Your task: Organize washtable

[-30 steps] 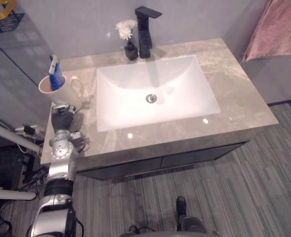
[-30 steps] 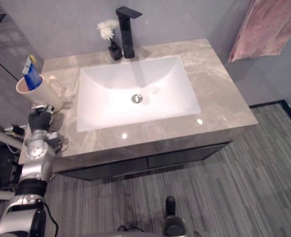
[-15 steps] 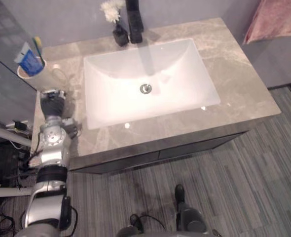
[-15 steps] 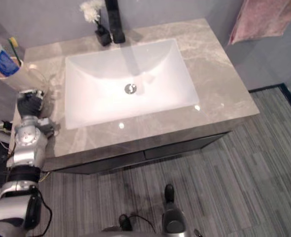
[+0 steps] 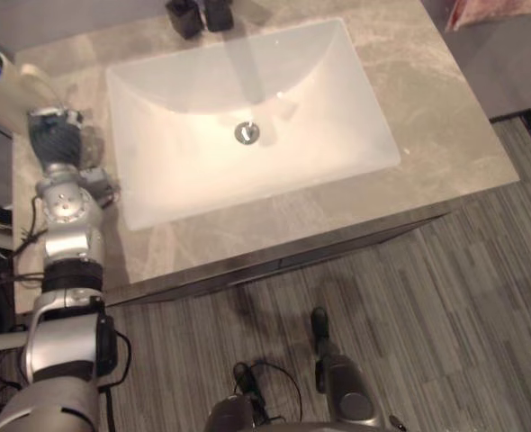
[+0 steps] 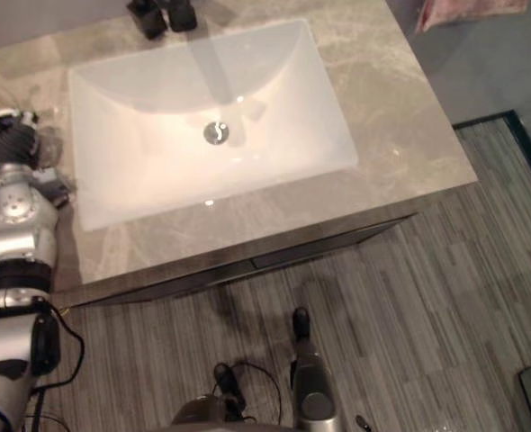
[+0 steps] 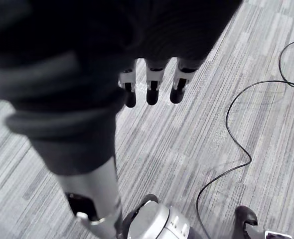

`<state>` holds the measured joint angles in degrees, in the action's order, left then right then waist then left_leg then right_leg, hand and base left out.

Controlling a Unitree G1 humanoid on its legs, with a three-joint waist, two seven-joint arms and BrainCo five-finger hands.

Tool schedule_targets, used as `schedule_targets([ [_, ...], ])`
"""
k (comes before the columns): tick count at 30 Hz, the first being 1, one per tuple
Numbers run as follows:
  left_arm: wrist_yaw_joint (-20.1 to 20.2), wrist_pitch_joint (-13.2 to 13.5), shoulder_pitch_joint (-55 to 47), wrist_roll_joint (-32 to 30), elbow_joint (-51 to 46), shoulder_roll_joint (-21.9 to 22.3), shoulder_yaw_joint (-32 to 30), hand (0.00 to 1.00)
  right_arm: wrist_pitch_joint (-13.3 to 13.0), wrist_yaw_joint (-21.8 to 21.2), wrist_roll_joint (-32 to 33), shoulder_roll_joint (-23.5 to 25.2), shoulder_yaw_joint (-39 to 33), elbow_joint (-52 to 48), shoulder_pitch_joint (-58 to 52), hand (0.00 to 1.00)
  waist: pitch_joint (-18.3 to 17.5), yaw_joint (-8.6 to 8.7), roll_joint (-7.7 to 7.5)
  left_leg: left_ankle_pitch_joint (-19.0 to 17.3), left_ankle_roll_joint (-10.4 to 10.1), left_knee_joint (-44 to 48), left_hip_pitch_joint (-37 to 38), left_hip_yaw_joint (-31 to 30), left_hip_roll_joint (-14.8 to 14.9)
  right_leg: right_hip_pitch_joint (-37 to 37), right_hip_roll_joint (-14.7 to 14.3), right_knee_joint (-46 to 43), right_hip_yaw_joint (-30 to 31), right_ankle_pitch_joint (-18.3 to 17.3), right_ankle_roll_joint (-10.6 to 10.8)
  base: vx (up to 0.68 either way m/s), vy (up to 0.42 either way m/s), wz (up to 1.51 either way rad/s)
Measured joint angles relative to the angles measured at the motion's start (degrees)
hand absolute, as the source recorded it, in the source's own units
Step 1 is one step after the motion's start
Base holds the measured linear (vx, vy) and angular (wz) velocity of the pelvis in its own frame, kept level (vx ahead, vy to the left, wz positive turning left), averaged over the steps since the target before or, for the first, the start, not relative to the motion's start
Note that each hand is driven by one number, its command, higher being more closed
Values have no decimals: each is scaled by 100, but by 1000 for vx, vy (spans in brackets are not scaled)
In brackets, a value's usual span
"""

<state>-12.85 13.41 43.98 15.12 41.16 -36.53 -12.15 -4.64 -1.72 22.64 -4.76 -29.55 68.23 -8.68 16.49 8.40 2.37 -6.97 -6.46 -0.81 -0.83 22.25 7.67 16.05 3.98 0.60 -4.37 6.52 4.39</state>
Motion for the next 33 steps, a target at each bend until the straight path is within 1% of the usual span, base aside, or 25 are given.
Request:
schedule_targets([
  [1, 4, -40, 96, -1, 2, -85, -3, 100, 4, -3, 6, 0, 5, 0, -1, 0, 27, 11, -39, 0, 0, 32, -67, 2, 5, 63, 1, -37, 20, 0, 0, -23, -43, -4],
  [4, 13, -74, 297, -1, 2, -114, -127, 100, -1, -71, 51, 3, 43, -16, -2, 0, 65, -4, -108, -1, -1, 82, -150, 29, 27, 159, -15, -75, 97, 0, 0, -17, -38, -3],
  [11, 4, -151, 383, -1, -15, -107, -186, 100, -5, -96, 151, 35, 124, -129, -3, 0, 71, -7, -158, -3, -5, 118, -169, 126, 39, 222, -4, -147, 222, 1, 1, -6, -15, -2],
  [14, 6, -181, 310, -3, -231, -14, -132, 100, -6, -96, 149, 75, 117, -130, -3, 0, 61, -12, -213, -3, -5, 142, -139, 136, 37, 212, 9, -182, 324, 1, 1, 0, 0, 0],
  [16, 14, -174, 170, -3, -437, 62, -18, 100, -6, -96, 149, 85, 93, -130, -3, 0, 58, -7, -217, -3, -5, 147, -50, 143, 32, 203, 16, -248, 321, 1, 1, 0, 0, 0],
  [18, 32, -175, 5, -6, -476, 141, 91, 100, -6, -94, 149, 75, 72, -127, -3, 0, 58, 9, -217, -3, -5, 147, 58, 139, 26, 63, 24, -254, 314, 0, 1, 0, 0, 0],
  [19, 32, -174, -124, -4, -508, 256, 111, 100, -3, -94, 148, 78, 61, -124, -3, 0, 58, 18, -217, -3, -5, 148, 181, 132, 24, -59, 24, -249, 304, 0, 0, -40, 5, 2],
  [20, 39, -174, -310, -4, -650, 286, 257, 100, -4, -97, 148, 89, 61, -136, -3, 0, 56, 18, -216, -3, -5, 152, 257, 111, 16, -156, 33, -244, 282, -1, 0, -36, 4, 4],
  [21, 44, -174, -349, -3, -689, 287, 280, 100, -3, -97, 148, 90, 61, -135, -3, 0, 56, 16, -216, -3, -4, 153, 265, 103, 12, -170, 32, -238, 275, -2, -1, -56, -12, 11],
  [23, 51, -157, -619, -3, -935, 286, 294, 100, 2, -97, 146, 91, 48, -138, -3, 0, 51, 6, -212, -1, -1, 173, 256, 1, 1, -204, 37, -228, 205, -4, -5, -72, -32, 15],
  [27, 118, -158, -1056, -1, -998, 287, 248, 100, 2, -100, 136, 73, -20, -161, -7, 0, -16, -3, -162, 2, 2, 269, 287, -155, 46, -388, 36, -143, 68, -4, -7, -63, -42, 19],
  [28, 165, -157, -1150, -1, -1036, 286, 237, 100, 3, -102, 134, 58, -53, -160, -7, 0, -84, -22, -125, 3, 1, 273, 316, -179, 55, -412, 35, -140, 33, -4, -8, -35, -30, 9],
  [29, 170, -155, -1263, 0, -1091, 286, 208, 100, -1, -109, 131, 44, -152, -162, -9, 0, -156, -97, -76, 3, 1, 270, 343, -185, 55, -446, 35, -133, 19, -3, -8, -28, -15, 4],
  [30, 176, -154, -1342, -1, -1162, 286, 165, 100, 1, -109, 131, 27, -164, -161, -14, 0, -185, -118, -56, 3, 0, 265, 340, -179, 52, -476, 35, -125, 14, -3, -8, -40, -1, 1],
  [31, 188, -126, -1537, 5, -1335, 286, 20, 100, 3, -113, 130, -2, -173, -160, -36, 0, -291, -130, -10, 3, 0, 252, 355, -191, 48, -511, 40, -94, -4, -2, -9, -21, 4, 7],
  [33, 236, -35, -1833, 9, -1629, 285, -252, 100, 7, -131, 124, -5, -306, -161, -65, 0, -413, -146, 41, 3, 0, 226, 411, -243, 48, -631, 43, -12, -36, 10, -24, 6, 5, 11],
])
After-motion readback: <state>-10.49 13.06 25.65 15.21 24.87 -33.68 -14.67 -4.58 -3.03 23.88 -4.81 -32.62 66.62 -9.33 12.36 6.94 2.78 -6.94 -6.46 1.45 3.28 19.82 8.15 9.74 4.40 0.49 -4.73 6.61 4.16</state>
